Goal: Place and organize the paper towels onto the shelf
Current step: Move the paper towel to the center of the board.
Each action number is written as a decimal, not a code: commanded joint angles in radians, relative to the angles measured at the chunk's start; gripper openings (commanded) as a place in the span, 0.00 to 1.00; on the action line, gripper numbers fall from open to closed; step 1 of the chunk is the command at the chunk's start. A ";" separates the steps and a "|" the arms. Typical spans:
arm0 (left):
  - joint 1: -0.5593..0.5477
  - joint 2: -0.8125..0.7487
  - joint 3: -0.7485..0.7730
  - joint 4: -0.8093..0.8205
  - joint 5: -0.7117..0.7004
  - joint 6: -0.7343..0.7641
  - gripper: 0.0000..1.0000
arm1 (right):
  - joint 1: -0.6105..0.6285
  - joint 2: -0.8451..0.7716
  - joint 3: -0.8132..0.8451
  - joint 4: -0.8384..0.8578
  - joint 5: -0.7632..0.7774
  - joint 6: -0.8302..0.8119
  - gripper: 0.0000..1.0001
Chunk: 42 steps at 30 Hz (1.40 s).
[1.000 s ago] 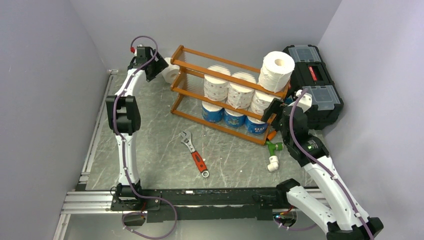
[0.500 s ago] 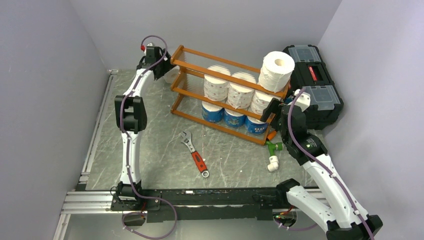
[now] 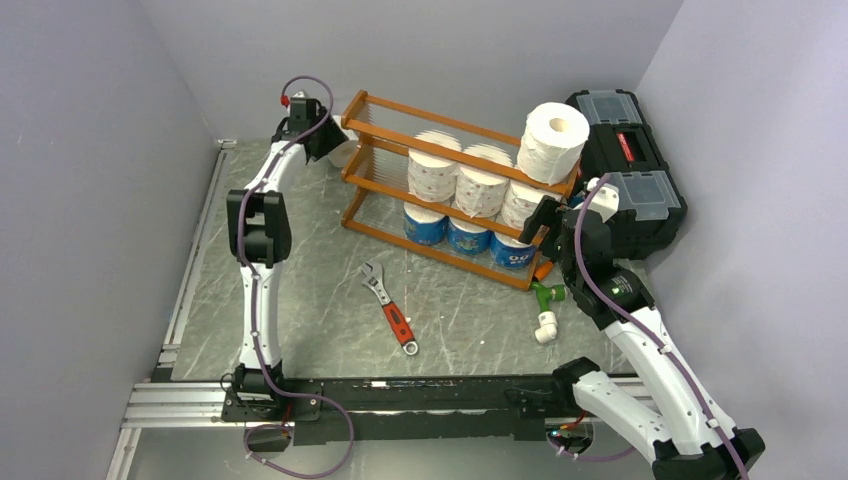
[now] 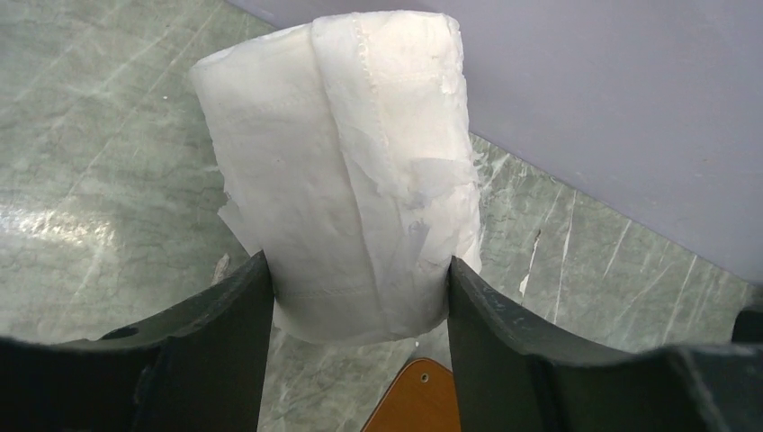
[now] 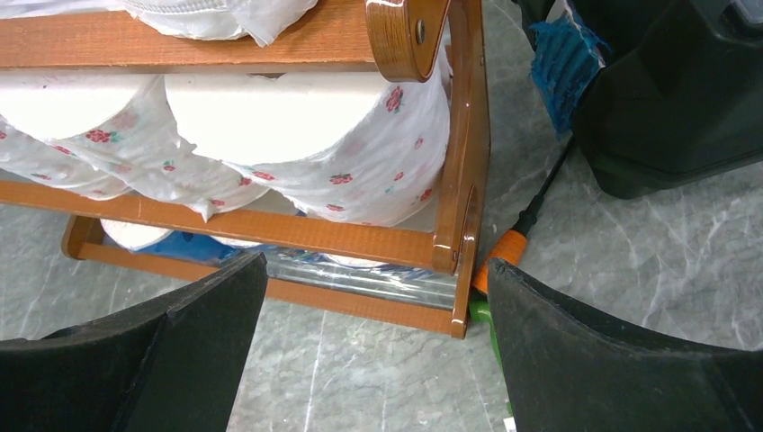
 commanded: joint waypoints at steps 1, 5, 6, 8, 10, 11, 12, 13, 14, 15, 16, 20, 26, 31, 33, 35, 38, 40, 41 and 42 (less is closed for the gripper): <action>0.048 -0.072 -0.111 0.000 -0.045 0.022 0.55 | -0.001 -0.022 0.014 0.044 -0.006 -0.004 0.93; 0.067 -0.099 -0.143 0.014 -0.003 0.015 0.41 | -0.001 -0.024 0.008 0.051 -0.010 -0.001 0.93; 0.070 -0.108 -0.156 0.021 0.006 0.015 0.38 | -0.001 -0.025 0.005 0.052 -0.011 0.001 0.93; 0.075 -0.135 -0.195 0.038 0.015 0.013 0.34 | -0.002 -0.029 0.003 0.053 -0.012 0.002 0.93; 0.075 -0.181 -0.253 0.056 0.030 0.013 0.31 | -0.002 -0.032 0.004 0.052 -0.011 0.002 0.93; 0.094 -0.209 -0.287 0.063 0.038 0.016 0.30 | -0.002 -0.033 0.003 0.054 -0.012 0.003 0.93; 0.105 -0.239 -0.326 0.069 0.045 0.022 0.29 | -0.002 -0.034 0.002 0.058 -0.013 0.003 0.93; 0.111 -0.271 -0.371 0.078 0.056 0.029 0.28 | -0.002 -0.036 -0.001 0.062 -0.016 0.005 0.93; 0.117 -0.306 -0.419 0.086 0.066 0.037 0.28 | -0.002 -0.036 -0.006 0.069 -0.021 0.009 0.93; 0.122 -0.343 -0.471 0.085 0.072 0.044 0.27 | -0.003 -0.038 -0.011 0.076 -0.028 0.013 0.93; 0.127 -0.388 -0.534 0.095 0.079 0.049 0.26 | -0.002 -0.042 -0.017 0.084 -0.034 0.017 0.93; 0.141 -0.578 -0.800 0.183 0.076 0.055 0.22 | -0.002 -0.059 -0.031 0.104 -0.064 0.030 0.93; 0.144 -0.765 -0.978 0.143 0.081 0.054 0.20 | 0.001 -0.120 -0.040 0.098 -0.091 0.032 0.93; 0.137 -0.971 -1.229 0.132 0.104 0.068 0.23 | 0.003 -0.179 -0.060 0.103 -0.138 0.033 0.93; 0.137 -1.050 -1.305 0.105 0.113 0.089 0.25 | 0.003 -0.187 -0.060 0.102 -0.168 0.031 0.93; 0.135 -1.135 -1.375 0.086 0.130 0.103 0.27 | 0.004 -0.189 -0.059 0.106 -0.204 0.027 0.93; 0.133 -1.262 -1.465 0.069 0.150 0.118 0.31 | 0.017 -0.173 -0.056 0.128 -0.266 0.018 0.93; 0.127 -1.325 -1.500 0.064 0.171 0.127 0.34 | 0.028 -0.147 -0.055 0.144 -0.315 0.015 0.93; 0.122 -1.346 -1.512 0.057 0.179 0.133 0.35 | 0.035 -0.132 -0.050 0.149 -0.344 0.011 0.93; 0.110 -1.362 -1.516 0.047 0.186 0.136 0.36 | 0.043 -0.112 -0.043 0.155 -0.369 0.010 0.93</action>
